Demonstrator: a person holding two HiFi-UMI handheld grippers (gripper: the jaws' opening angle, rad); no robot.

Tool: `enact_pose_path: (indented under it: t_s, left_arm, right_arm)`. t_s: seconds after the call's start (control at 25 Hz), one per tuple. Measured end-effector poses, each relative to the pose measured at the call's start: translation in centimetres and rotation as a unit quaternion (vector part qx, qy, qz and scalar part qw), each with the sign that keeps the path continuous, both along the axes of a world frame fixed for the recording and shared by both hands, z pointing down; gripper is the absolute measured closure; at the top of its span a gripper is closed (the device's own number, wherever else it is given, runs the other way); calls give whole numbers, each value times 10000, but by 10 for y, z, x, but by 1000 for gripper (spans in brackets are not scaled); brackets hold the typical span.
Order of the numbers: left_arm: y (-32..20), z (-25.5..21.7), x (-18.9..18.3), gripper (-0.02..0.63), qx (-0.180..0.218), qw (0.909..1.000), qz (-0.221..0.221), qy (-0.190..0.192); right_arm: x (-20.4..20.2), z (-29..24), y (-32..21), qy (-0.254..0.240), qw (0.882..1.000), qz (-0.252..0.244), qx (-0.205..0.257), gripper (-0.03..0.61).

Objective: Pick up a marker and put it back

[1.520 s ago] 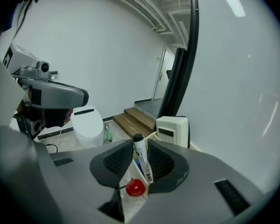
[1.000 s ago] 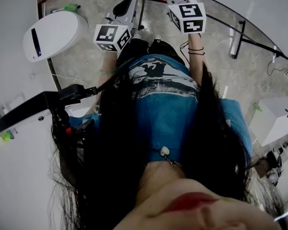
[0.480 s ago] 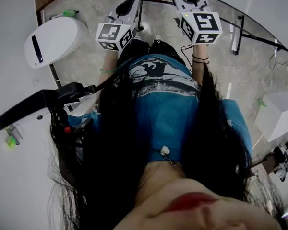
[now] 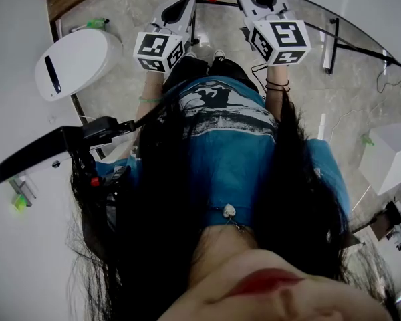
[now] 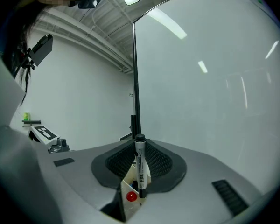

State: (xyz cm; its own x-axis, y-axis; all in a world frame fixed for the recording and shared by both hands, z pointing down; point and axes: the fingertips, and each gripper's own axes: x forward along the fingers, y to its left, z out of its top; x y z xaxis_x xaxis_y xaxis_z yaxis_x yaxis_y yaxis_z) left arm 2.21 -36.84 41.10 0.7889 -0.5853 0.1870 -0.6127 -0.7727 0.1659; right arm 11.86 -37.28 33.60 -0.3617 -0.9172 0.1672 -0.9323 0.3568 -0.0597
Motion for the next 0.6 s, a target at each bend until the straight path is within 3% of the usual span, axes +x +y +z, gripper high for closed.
enact_pose_path:
  t_s: [0.2,0.6]
  left_arm:
    - [1,-4,-2,614,39,9997,-30,229]
    - [0,-2,-3,614,41,9998,-89,186]
  right_arm:
    - [-4,2,1,10,10000,-38,7,503]
    - [-7,3,-2,86,9999,-117,-10,503]
